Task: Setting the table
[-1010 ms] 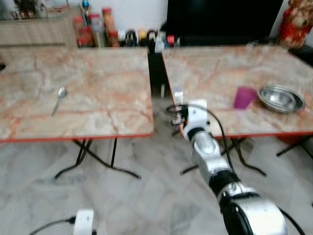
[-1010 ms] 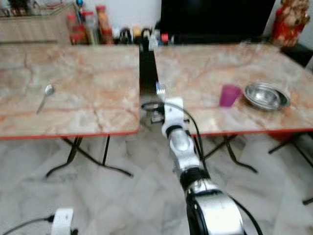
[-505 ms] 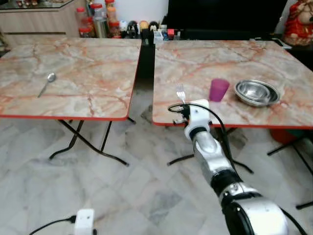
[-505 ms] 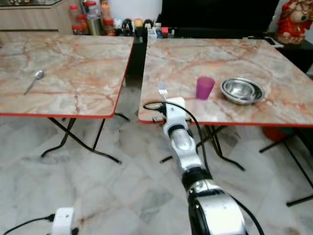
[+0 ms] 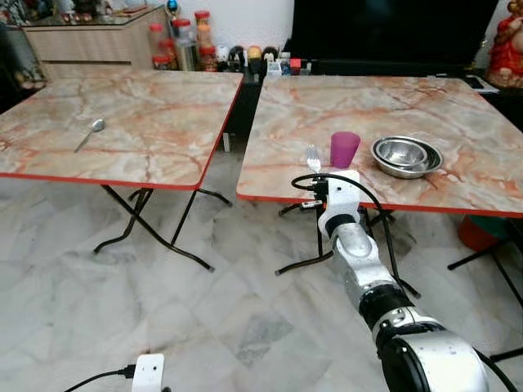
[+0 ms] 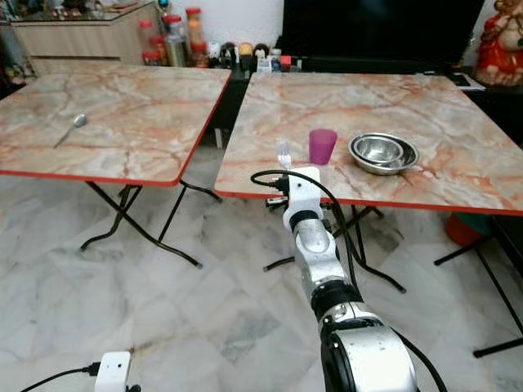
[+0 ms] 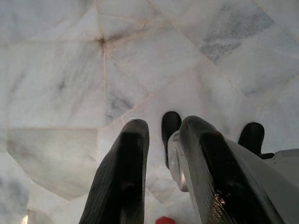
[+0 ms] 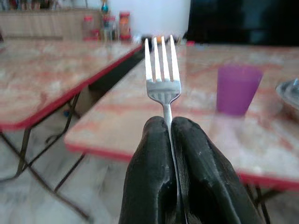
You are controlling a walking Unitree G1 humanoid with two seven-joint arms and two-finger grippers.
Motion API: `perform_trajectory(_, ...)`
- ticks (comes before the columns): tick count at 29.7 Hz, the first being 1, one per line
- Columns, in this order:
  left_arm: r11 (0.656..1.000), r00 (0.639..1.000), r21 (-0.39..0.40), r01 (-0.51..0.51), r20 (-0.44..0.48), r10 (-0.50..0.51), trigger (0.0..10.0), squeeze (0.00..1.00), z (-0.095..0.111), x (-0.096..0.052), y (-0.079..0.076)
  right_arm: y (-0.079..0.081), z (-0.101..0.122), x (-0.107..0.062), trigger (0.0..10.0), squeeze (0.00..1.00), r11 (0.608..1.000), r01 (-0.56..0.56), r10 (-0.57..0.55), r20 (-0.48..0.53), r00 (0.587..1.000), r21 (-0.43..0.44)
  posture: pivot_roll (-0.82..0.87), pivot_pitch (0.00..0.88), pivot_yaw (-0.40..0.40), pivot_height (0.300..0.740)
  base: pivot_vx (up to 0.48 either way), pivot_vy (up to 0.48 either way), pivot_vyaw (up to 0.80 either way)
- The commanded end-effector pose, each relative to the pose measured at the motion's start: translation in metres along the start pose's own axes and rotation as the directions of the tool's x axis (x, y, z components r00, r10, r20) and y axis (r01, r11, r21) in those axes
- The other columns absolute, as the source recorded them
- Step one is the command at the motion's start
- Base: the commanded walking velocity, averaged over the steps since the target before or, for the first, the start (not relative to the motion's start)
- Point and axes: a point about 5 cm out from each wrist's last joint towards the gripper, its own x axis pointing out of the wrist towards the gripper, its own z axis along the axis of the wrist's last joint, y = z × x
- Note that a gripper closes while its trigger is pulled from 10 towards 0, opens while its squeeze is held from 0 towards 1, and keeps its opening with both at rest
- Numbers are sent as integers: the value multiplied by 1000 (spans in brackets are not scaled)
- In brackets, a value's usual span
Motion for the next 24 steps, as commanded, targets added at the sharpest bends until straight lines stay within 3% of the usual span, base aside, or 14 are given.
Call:
perform_trajectory(1, 1000, 1000, -23, -6, 0, 6, 10000, 0, 0, 0, 3, -1, -20, -7, 10000, 0, 1000, -5, 5, -85, 996, -1, 5, 0, -27, 740, 0, 0, 0)
perform_trajectory(2, 1000, 1000, -23, -6, 0, 6, 10000, 0, 0, 0, 3, -1, -20, -7, 10000, 0, 1000, -5, 5, -85, 996, -1, 5, 0, -27, 740, 0, 0, 0)
perform_trajectory(3, 1000, 1000, -25, -4, -2, 4, 10000, 0, -1, 0, 2, -6, -40, -16, 10000, 0, 1000, 12, -12, -155, 988, -2, 5, 0, -27, 740, 0, 0, 0)
perform_trajectory(5, 1000, 1000, -26, -3, -3, 3, 10000, 0, -1, 0, 2, -8, -48, -21, 10000, 0, 1000, 17, -18, -185, 983, -7, 5, 0, -27, 740, 0, 0, 0)
perform_trajectory(6, 1000, 1000, -26, -2, -5, 2, 10000, 0, -1, 0, 2, -13, -65, -30, 10000, 0, 999, 31, -35, -248, 968, -20, 5, 0, -27, 740, 0, 0, 0)
perform_trajectory(14, 1000, 1000, -22, 6, -15, -7, 10000, 0, -4, -1, 3, -26, -114, -66, 10000, 0, 998, 61, -70, -439, 896, -35, -2, 0, -19, 740, 0, 0, 0)
perform_trajectory(18, 1000, 1000, -13, 9, -17, -10, 10000, 0, -4, -1, 3, -29, -145, -94, 10000, 0, 997, 67, -73, -567, 820, -31, -6, 0, -14, 740, 0, 0, 0)
perform_trajectory(19, 1000, 1000, -1, 14, -20, -14, 10000, 0, -4, -1, 2, -30, -160, -110, 10000, 0, 997, 66, -71, -625, 777, -31, -6, 0, -14, 740, 0, 0, 0)
perform_trajectory(24, 1000, 1000, 5, 8, -25, -7, 10000, 0, -4, -1, 2, -30, -184, -140, 10000, 0, 994, 102, -50, -710, 702, 31, -5, 0, -15, 740, 100, 0, 0)
